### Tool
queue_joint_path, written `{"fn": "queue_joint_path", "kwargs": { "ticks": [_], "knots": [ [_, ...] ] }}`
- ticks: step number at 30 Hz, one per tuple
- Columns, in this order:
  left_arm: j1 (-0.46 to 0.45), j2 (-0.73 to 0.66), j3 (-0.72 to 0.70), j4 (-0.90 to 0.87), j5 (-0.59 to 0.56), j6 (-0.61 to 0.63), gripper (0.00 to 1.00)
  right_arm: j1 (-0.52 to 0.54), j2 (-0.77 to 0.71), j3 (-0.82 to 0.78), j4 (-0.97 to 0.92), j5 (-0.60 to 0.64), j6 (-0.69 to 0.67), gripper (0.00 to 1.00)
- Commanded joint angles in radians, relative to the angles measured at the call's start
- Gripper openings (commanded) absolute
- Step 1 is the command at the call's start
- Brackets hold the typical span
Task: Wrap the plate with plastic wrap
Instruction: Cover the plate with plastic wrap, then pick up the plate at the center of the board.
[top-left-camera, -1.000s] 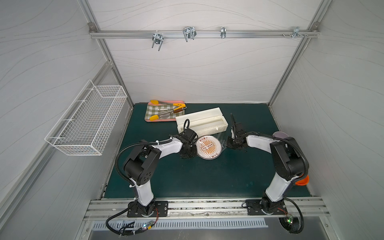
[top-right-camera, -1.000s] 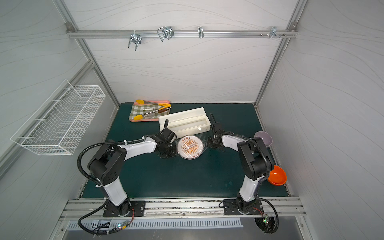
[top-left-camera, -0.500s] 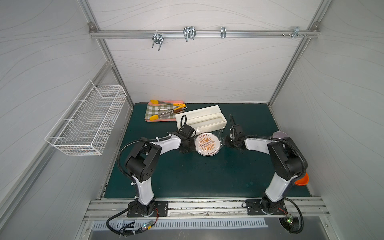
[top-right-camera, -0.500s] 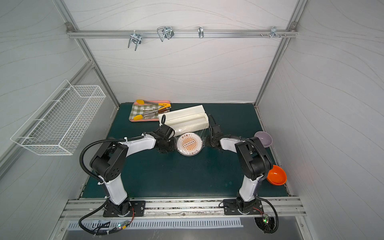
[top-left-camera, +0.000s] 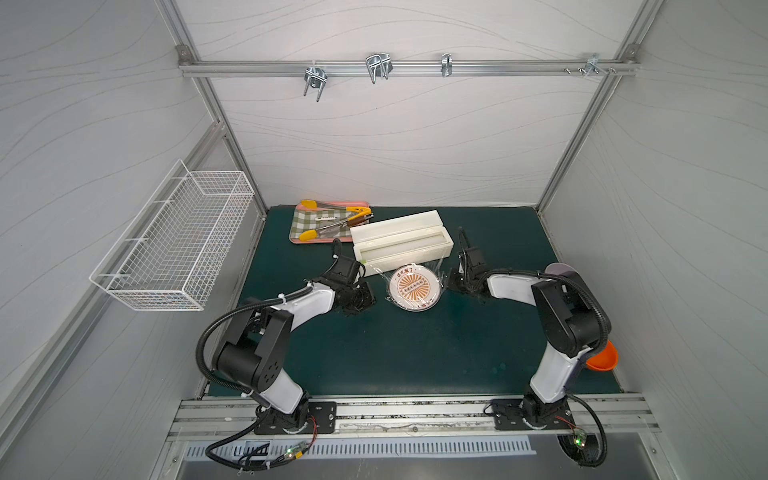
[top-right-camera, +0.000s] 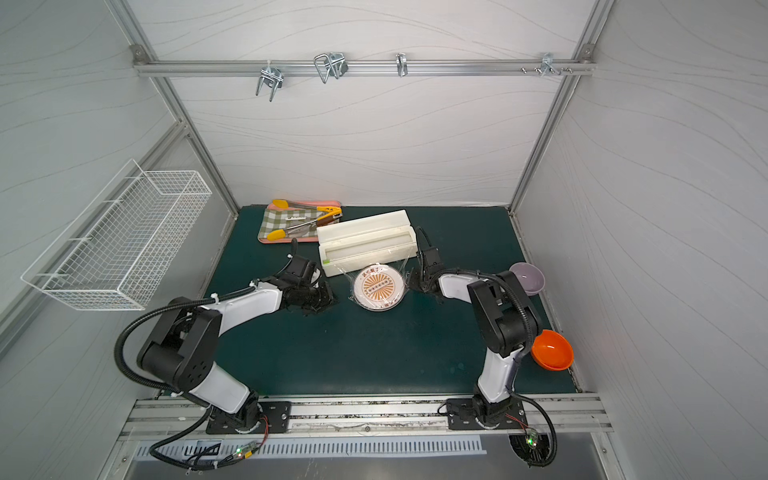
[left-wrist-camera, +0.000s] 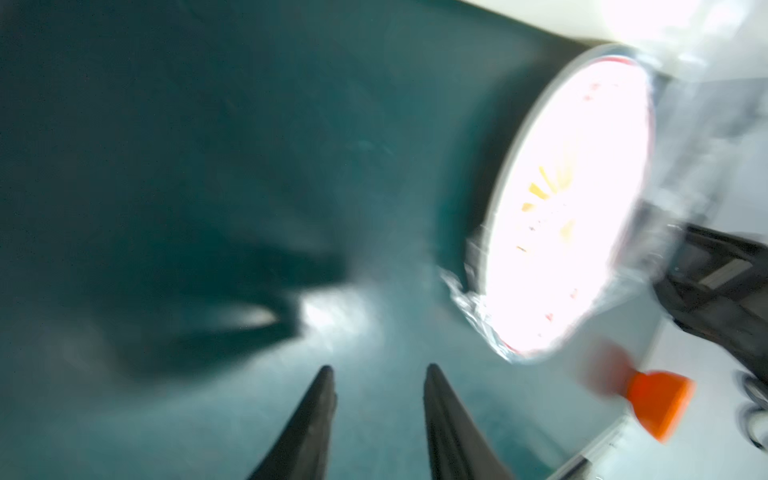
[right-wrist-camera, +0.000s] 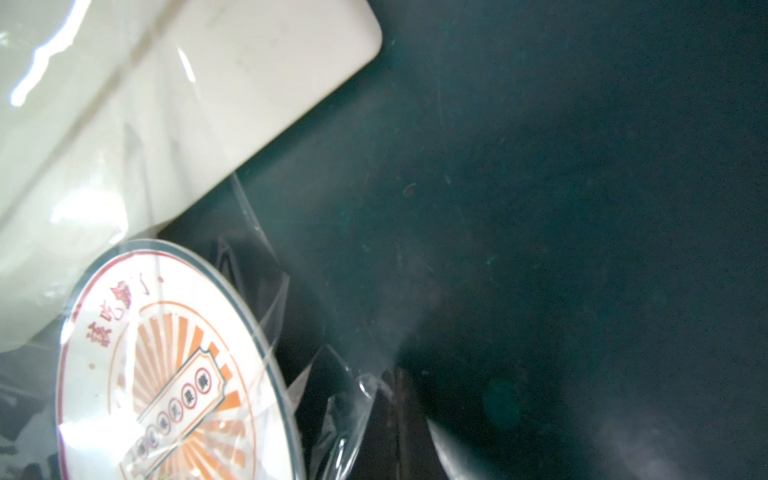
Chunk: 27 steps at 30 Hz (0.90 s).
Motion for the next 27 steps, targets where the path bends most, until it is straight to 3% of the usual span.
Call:
{"fn": "queue_joint_path", "kwargs": {
  "ticks": [1, 6, 17, 27],
  "knots": [
    [-0.063, -0.053, -0.044, 0.253, 0.093, -0.177, 0.43, -0.001, 0.063, -0.017, -0.083, 0.025, 0.011, 0.0],
    [-0.114, 0.059, -0.005, 0.451, 0.134, -0.267, 0.43, -0.001, 0.072, -0.008, -0.088, 0.021, 0.012, 0.0],
    [-0.107, 0.16, 0.055, 0.263, 0.093, -0.131, 0.41, -0.006, 0.075, -0.008, -0.088, 0.012, 0.01, 0.0],
    [-0.067, 0.237, 0.073, 0.272, 0.081, -0.104, 0.37, -0.006, 0.074, -0.007, -0.083, 0.007, 0.005, 0.0]
  ]
}}
